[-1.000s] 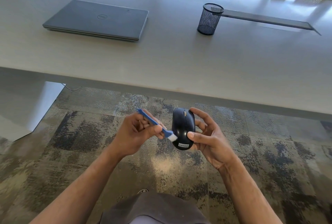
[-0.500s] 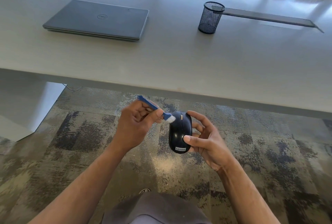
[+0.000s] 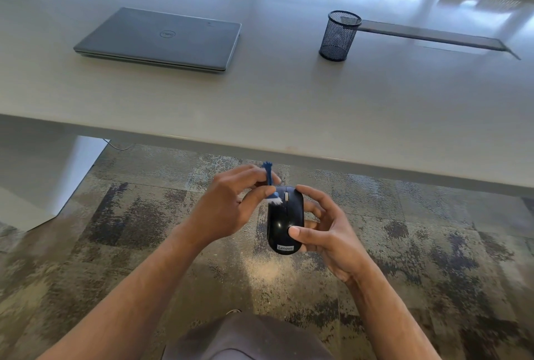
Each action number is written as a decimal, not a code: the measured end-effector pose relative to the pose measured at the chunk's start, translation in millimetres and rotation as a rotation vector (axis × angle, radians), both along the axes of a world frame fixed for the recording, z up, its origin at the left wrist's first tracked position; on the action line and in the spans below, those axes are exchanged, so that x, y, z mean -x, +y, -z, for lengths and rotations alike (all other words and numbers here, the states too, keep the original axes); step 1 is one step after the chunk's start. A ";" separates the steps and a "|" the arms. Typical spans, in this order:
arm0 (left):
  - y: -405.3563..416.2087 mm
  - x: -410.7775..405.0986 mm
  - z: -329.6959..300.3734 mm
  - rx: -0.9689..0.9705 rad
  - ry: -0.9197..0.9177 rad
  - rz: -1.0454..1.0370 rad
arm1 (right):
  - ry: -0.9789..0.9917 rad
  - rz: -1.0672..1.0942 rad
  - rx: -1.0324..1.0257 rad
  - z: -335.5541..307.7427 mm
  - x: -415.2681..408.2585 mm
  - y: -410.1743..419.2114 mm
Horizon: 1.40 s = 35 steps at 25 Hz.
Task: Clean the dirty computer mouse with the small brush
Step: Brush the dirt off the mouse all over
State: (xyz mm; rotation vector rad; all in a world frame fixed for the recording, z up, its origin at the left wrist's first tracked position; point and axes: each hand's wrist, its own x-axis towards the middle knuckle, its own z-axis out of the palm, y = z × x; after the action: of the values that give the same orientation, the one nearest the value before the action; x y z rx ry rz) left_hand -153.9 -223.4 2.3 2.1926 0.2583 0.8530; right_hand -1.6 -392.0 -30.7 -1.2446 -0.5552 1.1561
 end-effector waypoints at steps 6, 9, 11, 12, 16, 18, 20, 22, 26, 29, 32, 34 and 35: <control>-3.8 -3.2 -10.4 0.026 -0.034 -0.011 | -0.024 0.006 0.012 1.5 0.1 2.4; -11.7 -12.3 -12.0 -0.040 -0.040 0.084 | -0.023 -0.009 0.007 1.6 1.3 4.2; -9.4 -15.0 -11.0 -0.082 -0.006 0.071 | -0.020 -0.009 0.007 2.3 1.1 3.8; -6.7 -15.3 -10.7 -0.089 0.014 0.048 | -0.023 -0.004 0.010 2.6 0.4 3.0; 1.3 -13.1 -12.7 -0.109 0.032 -0.023 | -0.020 0.008 0.017 3.1 -3.1 -0.6; 0.0 -15.1 -15.3 -0.100 0.004 -0.014 | -0.022 0.010 0.014 2.5 -3.9 -0.1; -4.1 -19.1 -16.5 -0.114 -0.022 0.034 | -0.033 0.008 0.013 2.0 -4.2 1.6; -7.6 -22.2 -14.7 -0.130 -0.019 0.085 | -0.033 0.002 0.008 1.5 -4.6 2.8; -1.4 -19.9 -8.6 -0.149 0.022 0.055 | -0.034 0.010 0.012 3.0 -6.6 1.4; 2.3 -17.7 -7.7 -0.143 0.012 -0.005 | -0.040 0.015 0.021 5.4 -7.5 1.5; -4.9 -21.8 -7.6 -0.122 -0.040 -0.026 | -0.043 0.011 0.026 6.0 -7.0 3.8; -9.8 -25.1 -5.6 -0.121 -0.049 0.010 | -0.043 0.004 0.025 6.2 -6.4 4.9; -10.7 -25.9 -4.3 -0.121 -0.042 0.026 | -0.037 0.002 0.022 6.4 -6.6 5.0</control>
State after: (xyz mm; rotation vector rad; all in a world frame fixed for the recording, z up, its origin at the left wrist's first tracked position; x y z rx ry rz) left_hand -127.9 -234.1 6.6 2.2821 0.1610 0.9203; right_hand 5.0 -387.0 -37.1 -1.2873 -0.5704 1.1422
